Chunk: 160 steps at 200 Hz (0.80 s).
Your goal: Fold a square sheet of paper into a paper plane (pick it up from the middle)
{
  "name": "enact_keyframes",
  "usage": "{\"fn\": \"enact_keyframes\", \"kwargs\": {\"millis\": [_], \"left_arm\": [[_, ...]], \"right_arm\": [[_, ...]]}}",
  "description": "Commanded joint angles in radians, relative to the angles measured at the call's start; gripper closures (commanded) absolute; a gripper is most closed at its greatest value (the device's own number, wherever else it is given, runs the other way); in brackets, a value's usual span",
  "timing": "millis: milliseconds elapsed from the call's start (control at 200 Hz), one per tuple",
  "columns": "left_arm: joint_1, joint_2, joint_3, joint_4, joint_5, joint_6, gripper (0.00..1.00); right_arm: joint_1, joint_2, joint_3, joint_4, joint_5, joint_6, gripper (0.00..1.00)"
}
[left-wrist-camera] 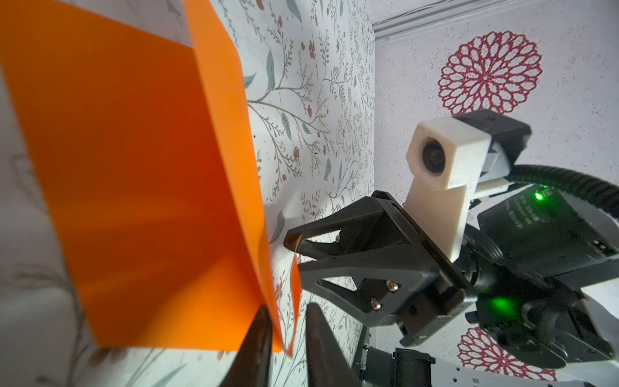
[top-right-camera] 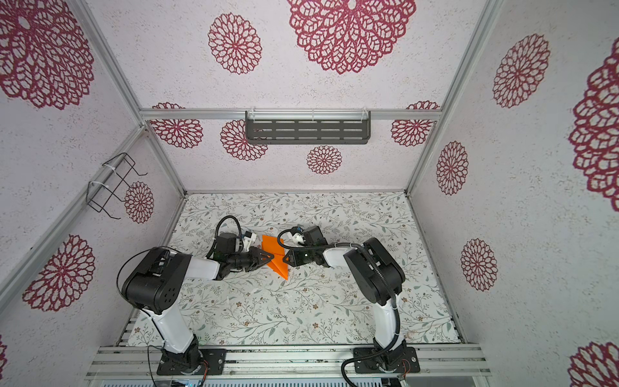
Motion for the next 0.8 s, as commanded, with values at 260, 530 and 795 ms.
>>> {"fn": "enact_keyframes", "kwargs": {"millis": [260,530,795], "left_arm": [[-0.015,-0.014,0.07,-0.186,-0.103,0.033,0.94],[-0.031,-0.112,0.071,-0.221,-0.276,-0.162,0.95],[-0.064,-0.157,0.113,-0.359,-0.406,-0.279,0.94]], "right_arm": [[0.008,-0.161,-0.092,0.081,0.194,-0.034,0.45],[0.051,-0.292,-0.27,0.315,0.334,-0.231,0.4],[0.17,-0.197,-0.266,0.511,0.364,-0.41,0.46]]}}
